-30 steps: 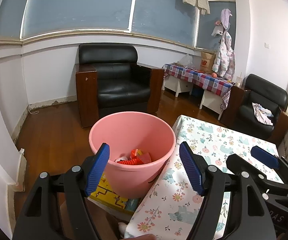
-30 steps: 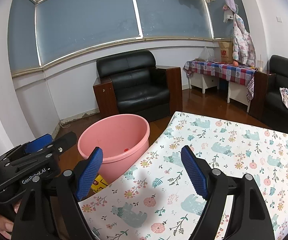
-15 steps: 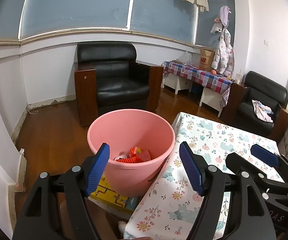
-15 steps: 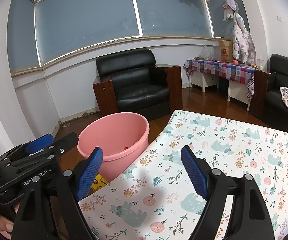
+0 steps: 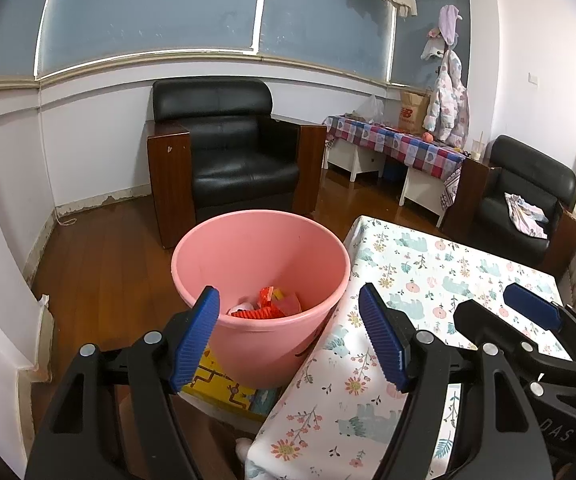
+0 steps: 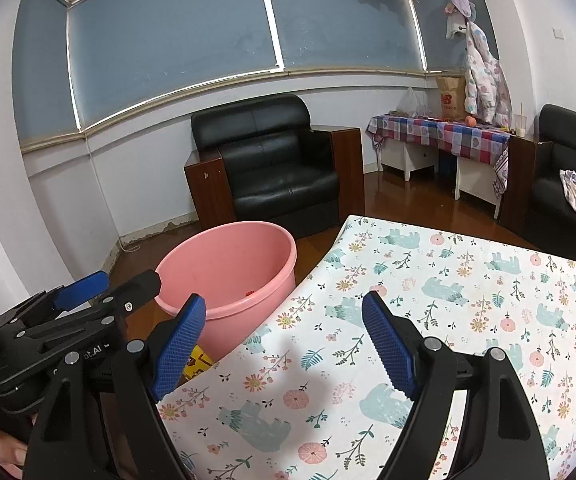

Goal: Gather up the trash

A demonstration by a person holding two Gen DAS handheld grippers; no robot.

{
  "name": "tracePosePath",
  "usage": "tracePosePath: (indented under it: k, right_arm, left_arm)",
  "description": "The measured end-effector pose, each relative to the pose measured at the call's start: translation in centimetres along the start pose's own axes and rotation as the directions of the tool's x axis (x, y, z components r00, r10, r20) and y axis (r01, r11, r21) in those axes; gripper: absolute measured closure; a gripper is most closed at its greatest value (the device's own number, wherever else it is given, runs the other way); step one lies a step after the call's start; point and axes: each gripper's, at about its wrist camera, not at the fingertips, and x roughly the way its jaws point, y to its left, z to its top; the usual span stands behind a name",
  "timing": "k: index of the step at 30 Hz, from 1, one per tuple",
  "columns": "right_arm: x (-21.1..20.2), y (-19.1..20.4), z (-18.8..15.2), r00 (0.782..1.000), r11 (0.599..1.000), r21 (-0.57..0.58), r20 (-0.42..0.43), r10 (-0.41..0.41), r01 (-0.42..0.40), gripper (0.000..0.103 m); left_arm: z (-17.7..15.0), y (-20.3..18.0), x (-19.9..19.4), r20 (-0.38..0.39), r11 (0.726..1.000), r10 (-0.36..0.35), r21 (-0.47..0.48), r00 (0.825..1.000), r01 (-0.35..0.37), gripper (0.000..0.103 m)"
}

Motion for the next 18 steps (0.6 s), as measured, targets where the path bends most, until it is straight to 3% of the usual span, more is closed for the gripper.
tracePosePath:
  k: [18]
  right_arm:
    - [-0.04,-0.68,-0.8,1.0,1.0,0.017,-0.008,0.0,0.0,0.024]
  left_arm:
    - [-0.81,0.03,0.98,-0.033,1.0,-0.002,0.007,0.999,0.002,0.03]
